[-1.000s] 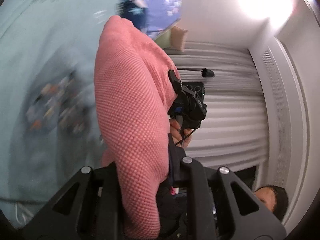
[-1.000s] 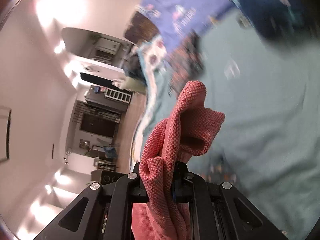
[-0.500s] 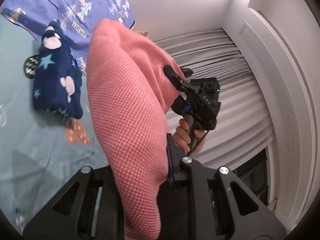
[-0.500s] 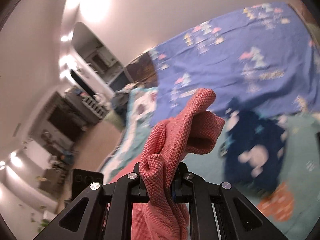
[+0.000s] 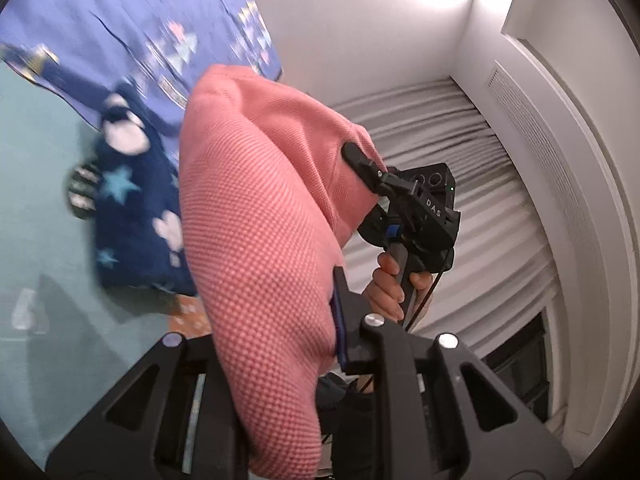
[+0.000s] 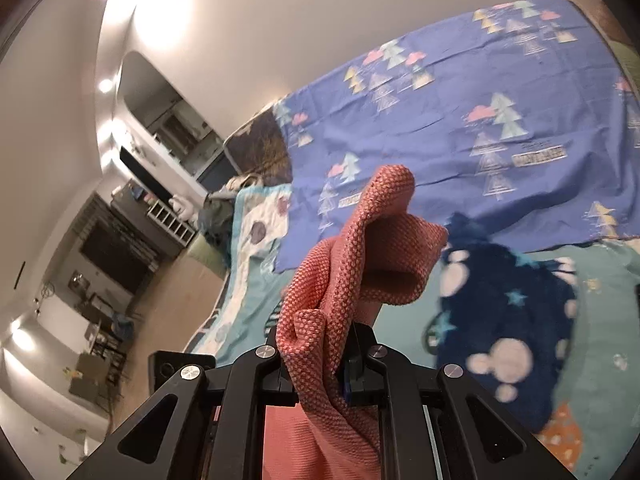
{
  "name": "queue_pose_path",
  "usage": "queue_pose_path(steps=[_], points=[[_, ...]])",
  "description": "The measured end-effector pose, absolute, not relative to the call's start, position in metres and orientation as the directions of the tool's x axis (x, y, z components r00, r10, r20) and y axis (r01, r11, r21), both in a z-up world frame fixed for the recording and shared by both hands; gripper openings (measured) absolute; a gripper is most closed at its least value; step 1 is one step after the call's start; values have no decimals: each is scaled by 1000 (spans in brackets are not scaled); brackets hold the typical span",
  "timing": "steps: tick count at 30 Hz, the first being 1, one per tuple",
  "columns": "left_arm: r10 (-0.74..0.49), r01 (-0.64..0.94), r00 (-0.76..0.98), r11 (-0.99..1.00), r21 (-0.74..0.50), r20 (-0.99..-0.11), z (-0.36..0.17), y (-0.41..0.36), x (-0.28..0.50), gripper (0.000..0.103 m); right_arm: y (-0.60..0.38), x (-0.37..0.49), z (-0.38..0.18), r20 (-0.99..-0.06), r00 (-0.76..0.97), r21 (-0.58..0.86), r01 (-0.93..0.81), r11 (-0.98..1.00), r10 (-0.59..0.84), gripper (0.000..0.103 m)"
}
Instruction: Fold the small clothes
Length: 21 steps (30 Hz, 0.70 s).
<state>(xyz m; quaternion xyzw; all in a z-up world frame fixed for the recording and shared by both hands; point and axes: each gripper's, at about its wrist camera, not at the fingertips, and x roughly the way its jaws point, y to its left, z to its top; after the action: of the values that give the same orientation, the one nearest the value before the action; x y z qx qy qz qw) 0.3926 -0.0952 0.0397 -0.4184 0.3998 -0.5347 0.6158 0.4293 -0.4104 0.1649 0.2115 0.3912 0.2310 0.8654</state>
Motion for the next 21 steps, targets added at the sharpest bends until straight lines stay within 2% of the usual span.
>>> queue_pose_path(steps=[5, 9, 12, 15, 18, 20, 21], points=[[-966, 331, 238, 175, -927, -97, 28, -11, 398, 21, -319, 475, 143, -568, 513, 574, -314, 756, 644, 12], [-939, 280, 325, 209, -937, -112, -11, 50, 422, 21, -245, 523, 120, -583, 451, 575, -359, 736, 676, 12], [-925, 201, 362, 198, -959, -115, -61, 86, 453, 21, -195, 566, 88, -603, 412, 581, -360, 730, 683, 12], [-909, 120, 399, 181, -976, -120, -124, 110, 482, 21, -158, 610, 36, -628, 365, 607, -322, 726, 687, 12], [-889, -28, 431, 156, -987, -153, -202, 120, 495, 21, -136, 642, -25, -650, 343, 609, -300, 735, 678, 13], [-890, -111, 417, 150, -982, -183, -241, 119, 495, 21, -133, 659, -73, -697, 324, 595, -237, 768, 640, 13], [-894, -115, 420, 116, -987, -154, -256, 119, 493, 22, -132, 661, -88, -729, 330, 559, -220, 800, 600, 14]])
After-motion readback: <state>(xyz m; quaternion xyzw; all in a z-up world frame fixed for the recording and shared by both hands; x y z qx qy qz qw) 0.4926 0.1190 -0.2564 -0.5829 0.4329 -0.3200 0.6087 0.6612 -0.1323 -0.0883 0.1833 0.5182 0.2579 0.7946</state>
